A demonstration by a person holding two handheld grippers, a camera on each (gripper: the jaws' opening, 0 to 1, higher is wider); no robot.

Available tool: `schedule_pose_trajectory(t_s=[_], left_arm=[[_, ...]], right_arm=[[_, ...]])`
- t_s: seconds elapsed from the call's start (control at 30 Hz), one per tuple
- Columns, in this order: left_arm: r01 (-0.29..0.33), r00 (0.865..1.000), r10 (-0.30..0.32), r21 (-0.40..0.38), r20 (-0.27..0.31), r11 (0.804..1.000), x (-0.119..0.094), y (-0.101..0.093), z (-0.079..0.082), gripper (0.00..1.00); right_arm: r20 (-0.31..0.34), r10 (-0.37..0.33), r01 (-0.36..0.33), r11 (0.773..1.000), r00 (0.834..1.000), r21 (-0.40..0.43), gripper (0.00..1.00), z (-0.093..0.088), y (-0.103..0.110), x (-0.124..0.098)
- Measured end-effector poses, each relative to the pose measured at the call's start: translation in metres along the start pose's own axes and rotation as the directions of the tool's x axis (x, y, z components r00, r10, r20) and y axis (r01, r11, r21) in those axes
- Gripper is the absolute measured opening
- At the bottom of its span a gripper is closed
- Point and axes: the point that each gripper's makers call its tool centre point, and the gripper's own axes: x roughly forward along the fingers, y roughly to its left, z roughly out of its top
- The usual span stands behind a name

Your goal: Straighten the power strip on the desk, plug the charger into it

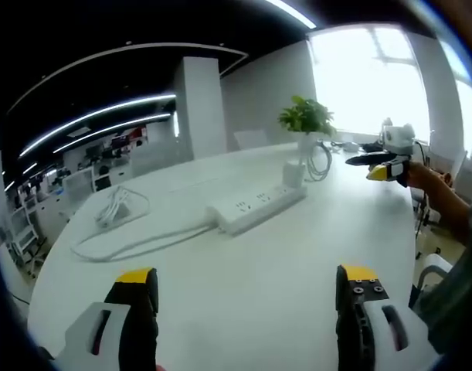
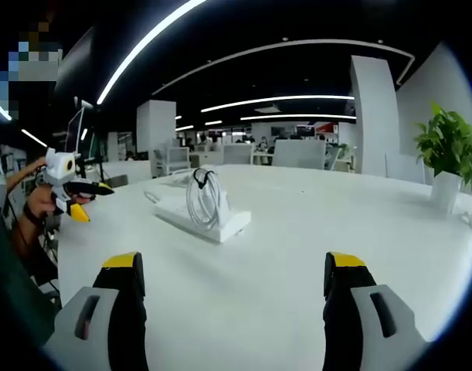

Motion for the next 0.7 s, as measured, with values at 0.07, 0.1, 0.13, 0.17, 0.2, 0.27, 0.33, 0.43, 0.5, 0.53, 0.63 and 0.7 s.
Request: schedule_pose_trajectory(t_s=[0.07, 0.1, 0.13, 0.17, 0.2, 0.27, 0.33, 0.43, 0.5, 0.53, 0.63, 0.7], left_arm=[[-0.001, 1.000, 0.001, -0.003, 0.001, 1.000, 0.0001, 0.0004, 0.0002, 0.99], [-0.002, 1.000, 0.002, -0.003, 0.001, 1.000, 0.0001, 0.0007, 0.0002, 0.99], [-0.004, 1.000, 0.004, -0.003, 0.002, 1.000, 0.0000, 0.0011, 0.0005, 0.99], [-0.005, 1.000, 0.005, -0.004, 0.004, 1.000, 0.0000, 0.0011, 0.0010, 0.99], [-0.005, 1.000, 0.005, -0.004, 0.005, 1.000, -0.0001, 0.0010, 0.0015, 0.99], [-0.006, 1.000, 0.006, -0.004, 0.007, 1.000, -0.0001, 0.0010, 0.0023, 0.99], [-0.006, 1.000, 0.006, -0.003, 0.006, 1.000, -0.0001, 0.0009, 0.0024, 0.99], [-0.006, 1.000, 0.006, -0.002, 0.004, 1.000, -0.0002, 0.0008, 0.0022, 0.98], [-0.008, 1.000, 0.008, -0.002, 0.004, 1.000, -0.0003, 0.0013, 0.0022, 0.98], [-0.009, 1.000, 0.009, -0.002, 0.005, 1.000, -0.0004, 0.0014, 0.0024, 0.98], [-0.008, 1.000, 0.008, -0.001, 0.004, 1.000, -0.0001, 0.0014, 0.0025, 0.98], [-0.006, 1.000, 0.006, 0.000, 0.003, 1.000, 0.0002, 0.0010, 0.0024, 0.98]], right_arm=[[-0.003, 0.001, -0.001, 1.000, 1.000, 0.002, 0.96, -0.0010, -0.0004, 0.0000], [-0.003, 0.002, -0.001, 1.000, 1.000, 0.003, 0.96, -0.0012, -0.0002, 0.0000], [-0.002, 0.002, -0.002, 1.000, 1.000, 0.002, 0.96, -0.0010, 0.0004, 0.0001], [-0.003, 0.002, -0.002, 1.000, 1.000, 0.001, 0.96, -0.0011, 0.0008, 0.0003], [-0.003, 0.004, -0.004, 1.000, 1.000, 0.001, 0.96, -0.0010, 0.0015, 0.0005], [-0.003, 0.004, -0.004, 1.000, 1.000, 0.001, 0.96, -0.0010, 0.0023, 0.0011], [-0.004, 0.005, -0.005, 1.000, 1.000, -0.003, 0.96, -0.0013, 0.0029, 0.0017], [-0.008, 0.002, -0.002, 1.000, 1.000, -0.008, 0.95, -0.0024, 0.0024, 0.0022], [-0.008, 0.000, -0.001, 1.000, 1.000, -0.010, 0.95, -0.0025, 0.0023, 0.0024], [-0.007, 0.002, -0.002, 1.000, 1.000, -0.010, 0.95, -0.0024, 0.0026, 0.0025], [-0.011, 0.001, -0.001, 1.000, 1.000, -0.013, 0.94, -0.0030, 0.0029, 0.0032], [-0.013, -0.001, 0.001, 1.000, 1.000, -0.018, 0.94, -0.0034, 0.0026, 0.0037]])
